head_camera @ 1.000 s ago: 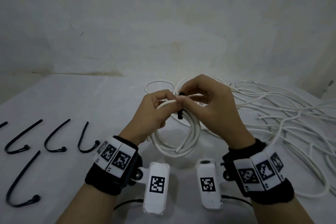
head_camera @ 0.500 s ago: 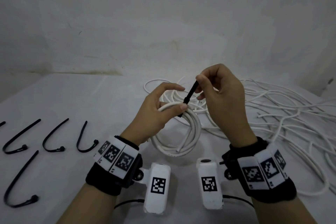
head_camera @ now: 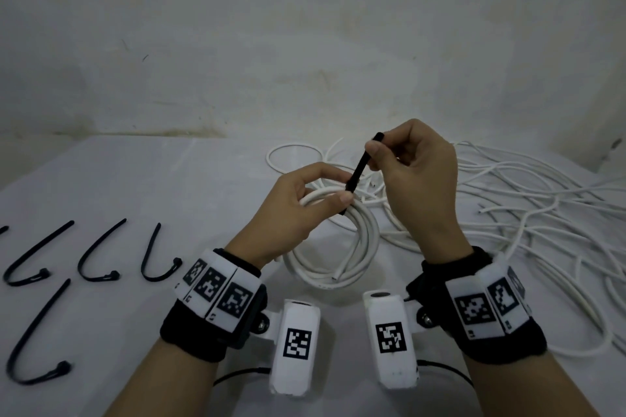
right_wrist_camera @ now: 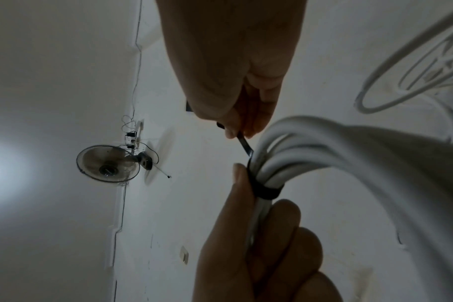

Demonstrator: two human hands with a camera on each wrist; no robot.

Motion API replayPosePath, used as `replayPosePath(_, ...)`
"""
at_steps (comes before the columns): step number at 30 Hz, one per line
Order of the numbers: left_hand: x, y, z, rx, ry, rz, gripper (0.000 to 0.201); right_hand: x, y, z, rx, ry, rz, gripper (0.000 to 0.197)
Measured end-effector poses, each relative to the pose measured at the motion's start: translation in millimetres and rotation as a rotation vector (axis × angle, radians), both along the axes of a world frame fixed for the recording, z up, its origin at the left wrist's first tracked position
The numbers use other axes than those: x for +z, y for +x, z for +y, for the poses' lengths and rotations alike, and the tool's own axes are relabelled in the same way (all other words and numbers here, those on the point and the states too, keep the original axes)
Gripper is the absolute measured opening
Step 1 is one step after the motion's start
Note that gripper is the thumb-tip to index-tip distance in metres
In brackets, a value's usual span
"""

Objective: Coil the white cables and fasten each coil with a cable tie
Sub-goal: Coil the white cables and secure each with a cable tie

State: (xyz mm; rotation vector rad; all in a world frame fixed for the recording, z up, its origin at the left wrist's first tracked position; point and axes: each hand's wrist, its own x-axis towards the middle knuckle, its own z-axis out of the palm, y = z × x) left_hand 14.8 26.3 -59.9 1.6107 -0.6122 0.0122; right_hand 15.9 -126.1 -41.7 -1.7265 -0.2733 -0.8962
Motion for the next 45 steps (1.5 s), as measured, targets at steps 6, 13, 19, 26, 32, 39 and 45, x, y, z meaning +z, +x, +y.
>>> replayPosePath(6,-8,7,2,0.122,-0.026,0.023,0.015,-9,10,-2,0.163,-0.074,0.135,0.010)
replayPosePath(13,-10,16,6,0.231,-0.189,0.066,0.018,-18,4,14,0.514,-0.031,0.442,0.028)
replayPosePath(19,-7,19,11,0.167,-0.219,0.143,0.036,-21,10,14,0.461,0.081,0.374,0.031)
replayPosePath(26,-9,26,37,0.156,-0.109,0.091,0.011,-21,18,-1,0.401,0.233,0.342,0.046)
replayPosePath(32,-10,25,44,-0.003,-0.150,0.161,0.016,-21,19,-8,0.398,0.268,0.339,0.032)
replayPosePath(39,1,15,39,0.063,-0.005,0.089,0.034,-23,20,-10,0.320,0.229,0.328,0.032)
replayPosePath(45,-3,10,19,0.164,-0.034,0.068,0.041,-21,18,-14,0.263,0.184,0.293,0.032)
